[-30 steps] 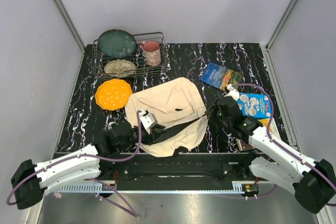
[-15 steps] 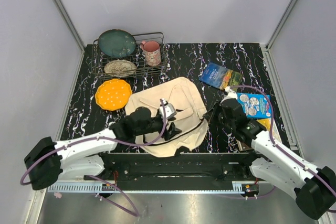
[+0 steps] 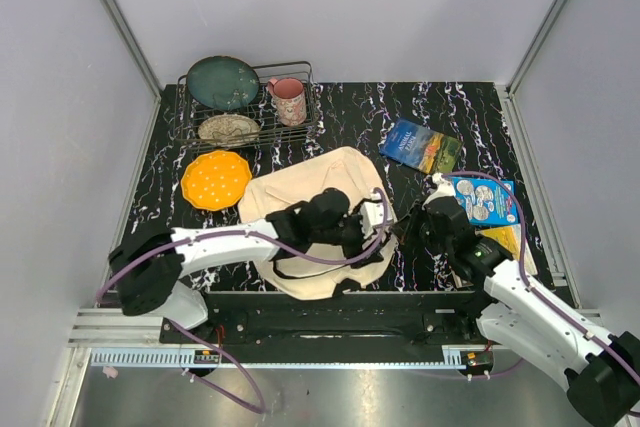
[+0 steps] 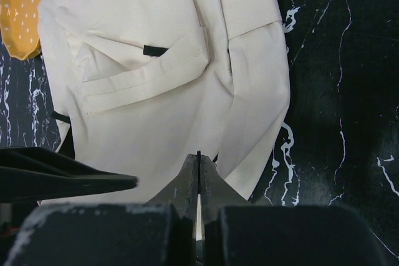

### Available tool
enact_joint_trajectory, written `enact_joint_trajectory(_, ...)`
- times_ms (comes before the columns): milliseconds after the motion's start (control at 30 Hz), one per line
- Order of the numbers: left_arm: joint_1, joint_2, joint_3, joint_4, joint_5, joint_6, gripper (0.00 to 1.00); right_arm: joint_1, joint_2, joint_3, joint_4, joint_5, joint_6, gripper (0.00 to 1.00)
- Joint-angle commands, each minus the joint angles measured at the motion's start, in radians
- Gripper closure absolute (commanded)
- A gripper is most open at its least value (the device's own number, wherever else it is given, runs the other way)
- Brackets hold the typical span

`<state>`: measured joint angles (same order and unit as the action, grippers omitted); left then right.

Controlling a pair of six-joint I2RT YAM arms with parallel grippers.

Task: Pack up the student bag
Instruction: Unzip the student bag at the center of the board.

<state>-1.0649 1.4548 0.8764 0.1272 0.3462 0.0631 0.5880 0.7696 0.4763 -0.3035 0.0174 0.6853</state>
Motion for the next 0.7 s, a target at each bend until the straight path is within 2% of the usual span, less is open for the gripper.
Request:
enact_joint_trajectory(0, -0.039, 0.094, 0.11, -0.087, -0.052, 0.053, 0.32, -0.004, -0.019, -0.002, 0.003, 0.007, -0.006, 1.0)
enact_joint_trajectory(233, -0.073, 0.188, 0.19, -0.161, -0.165, 0.05, 0.35, -0.004, -0.032, 0.004, 0.0, 0.007, -0.009, 1.0)
enact_joint_trajectory(333, -0.076, 0.208, 0.203, -0.172, -0.223, 0.046, 0.41, -0.004, -0.033, 0.008, -0.003, 0.012, -0.01, 1.0)
enact_joint_trajectory(367, -0.076, 0.211, 0.208, -0.181, -0.24, 0.044, 0.54, -0.004, -0.033, 0.01, -0.008, 0.015, -0.01, 1.0)
enact_joint_trajectory(433, -0.078, 0.223, 0.22, -0.195, -0.254, 0.043, 0.66, -0.004, -0.036, 0.01, -0.009, 0.018, -0.012, 1.0)
enact_joint_trajectory(467, -0.078, 0.228, 0.223, -0.201, -0.265, 0.043, 0.76, -0.004, -0.035, 0.01, -0.011, 0.021, -0.012, 1.0)
enact_joint_trajectory(500, -0.078, 0.233, 0.223, -0.205, -0.265, 0.041, 0.92, -0.005, -0.038, 0.008, -0.011, 0.023, -0.012, 1.0)
enact_joint_trajectory(533, -0.078, 0.233, 0.223, -0.208, -0.265, 0.043, 1.0, -0.004, -0.039, 0.01, -0.011, 0.024, -0.01, 1.0)
enact_joint_trajectory(667, -0.084, 0.208, 0.191, -0.19, -0.265, 0.035, 1.0, -0.004, -0.036, 0.002, -0.016, 0.053, 0.002, 1.0)
